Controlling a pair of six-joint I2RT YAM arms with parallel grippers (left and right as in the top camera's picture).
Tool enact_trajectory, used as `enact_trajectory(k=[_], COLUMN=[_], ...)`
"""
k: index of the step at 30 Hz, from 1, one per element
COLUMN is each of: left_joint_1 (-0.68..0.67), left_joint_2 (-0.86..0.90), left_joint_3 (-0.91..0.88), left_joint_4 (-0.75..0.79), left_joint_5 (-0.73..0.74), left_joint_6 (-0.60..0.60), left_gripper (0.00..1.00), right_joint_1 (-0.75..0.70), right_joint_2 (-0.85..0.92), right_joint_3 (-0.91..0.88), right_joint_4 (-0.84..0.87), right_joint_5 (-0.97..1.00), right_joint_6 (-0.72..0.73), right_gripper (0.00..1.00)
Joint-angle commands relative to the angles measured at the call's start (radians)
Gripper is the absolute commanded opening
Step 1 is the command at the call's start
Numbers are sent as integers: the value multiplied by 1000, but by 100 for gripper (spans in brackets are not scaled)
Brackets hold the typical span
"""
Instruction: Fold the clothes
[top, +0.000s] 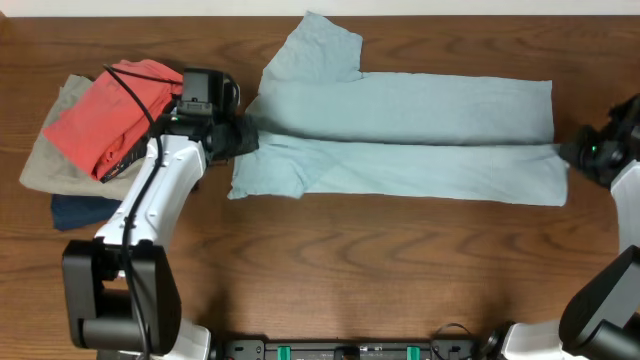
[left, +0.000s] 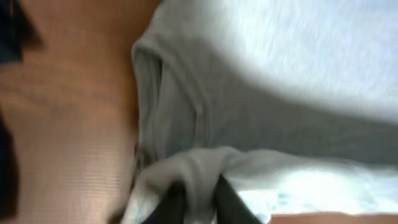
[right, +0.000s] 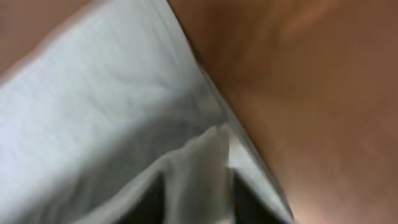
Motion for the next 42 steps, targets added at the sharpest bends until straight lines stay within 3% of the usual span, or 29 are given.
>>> enact_trajectory(k=[1,3,12,22,24,28,30,32,35,42], left_joint_1=[6,6,6,6,6,6,6,6,6,16], left_joint_2=[24,30,41,92,118,176,198,208,206,206], left_joint_3=[-1,-1,-8,-105,-115,-116,-116,-116,-116,-116], left_joint_4=[-4,-34,-204,-80,-52,-35,-40,-67,-152,-412], left_joint_5=[-20,-28,-157,-156,-152,-126,-126,-127,-131,-131], left_joint_6=[-8,-7,-8,-12,-12,-11,-11,-11,-11,-11], left_gripper=[68,74,79,83,82,59,37,9,6,6], right_joint_1=[30,29,29,29,29,29,28,27,22,-35], right_joint_2=[18,21,84,220,241,264,264,264,264,263], right_joint_3=[1,1,-14,-54,-55,-55,-55,-54,-54,-54], right_joint_4=[24,6,-148,-109,-107,-121,-137,-163,-231,-424], right_joint_5=[-32,-29,198,210,214,253,270,298,386,509], right_joint_6=[2,1,-10,-10,-14,-14,-14,-14,-12,168], right_gripper=[67,68,59,59,55,28,13,2,1,1])
